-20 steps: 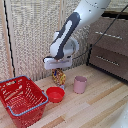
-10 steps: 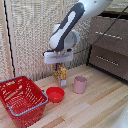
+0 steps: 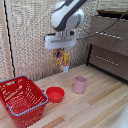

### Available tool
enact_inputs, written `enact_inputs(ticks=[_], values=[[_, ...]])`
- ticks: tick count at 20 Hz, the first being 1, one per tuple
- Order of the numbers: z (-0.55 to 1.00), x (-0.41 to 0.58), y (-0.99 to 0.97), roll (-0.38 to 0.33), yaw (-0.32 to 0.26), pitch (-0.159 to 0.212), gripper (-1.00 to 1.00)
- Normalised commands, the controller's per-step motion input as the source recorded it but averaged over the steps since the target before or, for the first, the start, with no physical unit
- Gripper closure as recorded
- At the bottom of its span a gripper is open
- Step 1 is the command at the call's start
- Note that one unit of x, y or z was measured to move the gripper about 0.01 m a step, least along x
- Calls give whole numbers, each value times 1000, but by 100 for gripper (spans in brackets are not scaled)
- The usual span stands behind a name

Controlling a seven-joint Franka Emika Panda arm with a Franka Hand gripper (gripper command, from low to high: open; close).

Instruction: Meticulously direct the gripper system near the nourishment stick. Grapple the nourishment stick firmly with the gripper system. Progress with the gripper system grasping the stick toward the storage box. Tenderly permit the nourishment stick to descend into the box.

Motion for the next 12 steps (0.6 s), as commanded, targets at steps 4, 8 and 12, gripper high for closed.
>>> enact_inputs(ticks=[4, 8, 12], values=[[862, -84, 584, 76, 0, 31, 100], [756, -170, 746, 68, 0, 2, 100], [599, -133, 854, 28, 0, 1, 100]])
